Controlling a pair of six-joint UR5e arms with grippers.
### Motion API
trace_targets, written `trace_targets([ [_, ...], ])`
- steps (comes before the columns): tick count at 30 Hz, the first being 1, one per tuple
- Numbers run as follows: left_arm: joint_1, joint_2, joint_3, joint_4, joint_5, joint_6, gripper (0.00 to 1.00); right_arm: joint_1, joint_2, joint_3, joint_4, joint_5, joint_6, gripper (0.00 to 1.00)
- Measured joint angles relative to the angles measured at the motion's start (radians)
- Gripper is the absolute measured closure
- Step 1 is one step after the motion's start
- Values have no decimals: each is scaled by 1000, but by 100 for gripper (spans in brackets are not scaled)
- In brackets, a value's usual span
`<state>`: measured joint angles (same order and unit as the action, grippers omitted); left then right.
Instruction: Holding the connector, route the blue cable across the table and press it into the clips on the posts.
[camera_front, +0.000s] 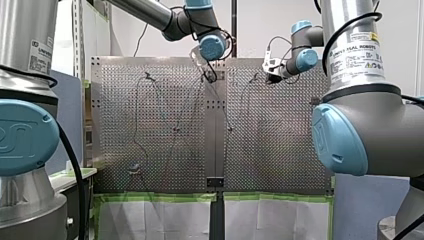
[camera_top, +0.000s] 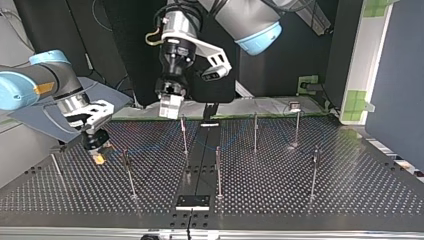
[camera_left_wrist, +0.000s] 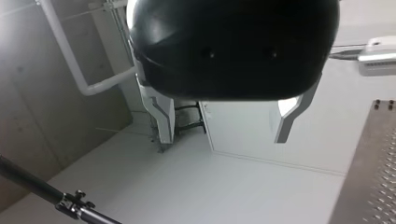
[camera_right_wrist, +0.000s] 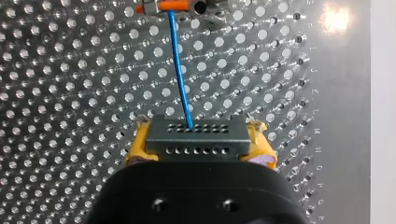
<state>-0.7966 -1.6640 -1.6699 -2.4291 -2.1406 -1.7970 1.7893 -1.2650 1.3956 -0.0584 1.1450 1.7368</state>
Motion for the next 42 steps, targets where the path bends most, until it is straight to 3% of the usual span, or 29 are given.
trace_targets([
  [9, 0, -2, -80, 81, -17, 3, 0, 0, 0, 0, 0, 1, 0, 100],
  [15, -3, -2, -131, 125, -43, -22, 0, 0, 0, 0, 0, 1, 0, 100],
  [20, -10, -2, -170, 111, -79, -39, 0, 0, 1, 0, -1, 1, 0, 100],
  [26, -15, -2, -221, 102, -119, -14, 0, 0, 1, 0, -1, 1, 0, 100],
  [42, -6, -4, -366, 99, -20, -27, 0, 0, 2, 0, -2, 1, 1, 100],
])
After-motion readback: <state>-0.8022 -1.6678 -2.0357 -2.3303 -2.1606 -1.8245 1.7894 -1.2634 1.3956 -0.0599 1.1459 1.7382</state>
